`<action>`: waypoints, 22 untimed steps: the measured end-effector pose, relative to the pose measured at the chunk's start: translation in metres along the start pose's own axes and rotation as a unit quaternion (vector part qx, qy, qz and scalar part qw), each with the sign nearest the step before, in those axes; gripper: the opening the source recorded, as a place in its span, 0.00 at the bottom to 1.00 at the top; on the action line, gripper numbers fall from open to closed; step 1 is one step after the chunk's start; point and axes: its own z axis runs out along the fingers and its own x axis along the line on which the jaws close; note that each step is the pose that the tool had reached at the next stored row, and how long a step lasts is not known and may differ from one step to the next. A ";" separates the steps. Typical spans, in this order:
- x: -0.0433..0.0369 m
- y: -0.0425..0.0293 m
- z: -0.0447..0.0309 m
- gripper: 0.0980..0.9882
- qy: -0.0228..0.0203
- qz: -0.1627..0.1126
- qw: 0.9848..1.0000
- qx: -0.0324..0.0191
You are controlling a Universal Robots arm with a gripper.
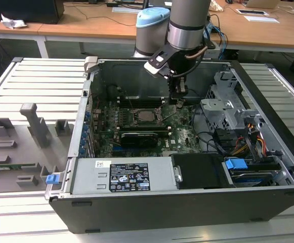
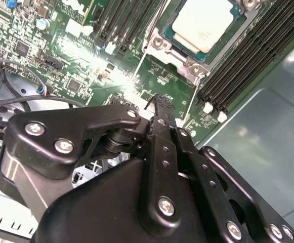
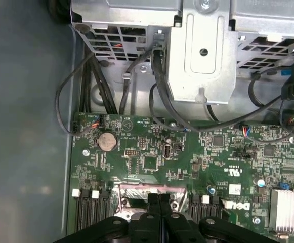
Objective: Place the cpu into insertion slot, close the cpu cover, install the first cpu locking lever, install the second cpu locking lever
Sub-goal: 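Close the cpu cover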
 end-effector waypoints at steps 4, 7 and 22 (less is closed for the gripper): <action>0.0027 0.0064 0.0016 0.01 -0.001 0.000 1.000 0.002; 0.0042 0.0125 0.0029 0.01 -0.002 -0.003 1.000 0.002; 0.0068 0.0279 0.0060 0.01 -0.007 -0.021 1.000 0.003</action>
